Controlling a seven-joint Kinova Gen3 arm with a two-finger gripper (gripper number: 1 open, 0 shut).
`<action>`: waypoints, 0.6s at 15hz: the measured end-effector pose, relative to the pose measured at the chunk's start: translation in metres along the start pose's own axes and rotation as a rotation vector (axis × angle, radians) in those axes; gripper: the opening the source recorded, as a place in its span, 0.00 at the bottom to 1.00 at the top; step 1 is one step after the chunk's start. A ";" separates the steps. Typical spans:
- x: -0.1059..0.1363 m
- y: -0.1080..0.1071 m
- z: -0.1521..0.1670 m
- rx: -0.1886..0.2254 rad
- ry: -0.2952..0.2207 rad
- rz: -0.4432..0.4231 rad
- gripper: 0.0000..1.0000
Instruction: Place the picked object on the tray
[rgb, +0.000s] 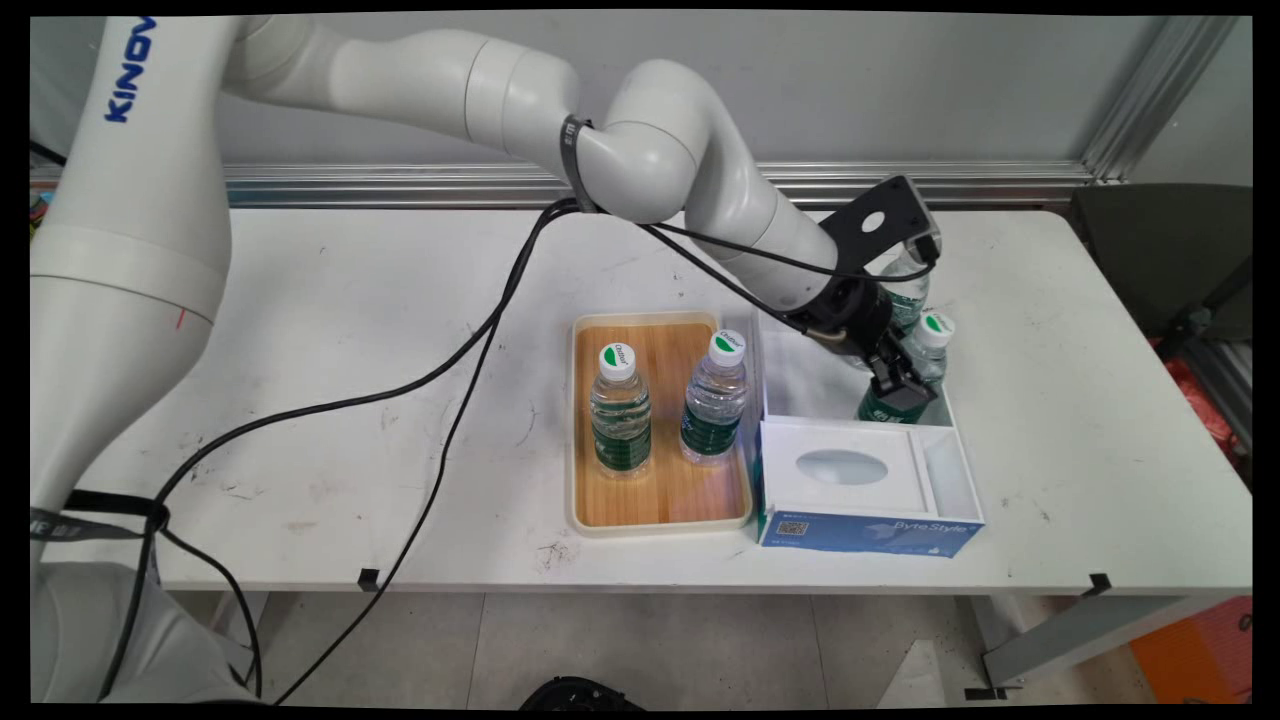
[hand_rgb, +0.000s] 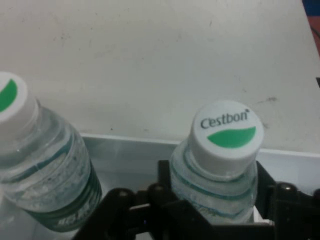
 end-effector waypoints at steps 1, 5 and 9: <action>-0.001 0.000 0.001 0.000 0.001 -0.002 0.00; -0.003 0.000 0.001 0.001 0.003 -0.008 0.00; -0.002 -0.001 -0.002 0.007 0.008 -0.010 0.00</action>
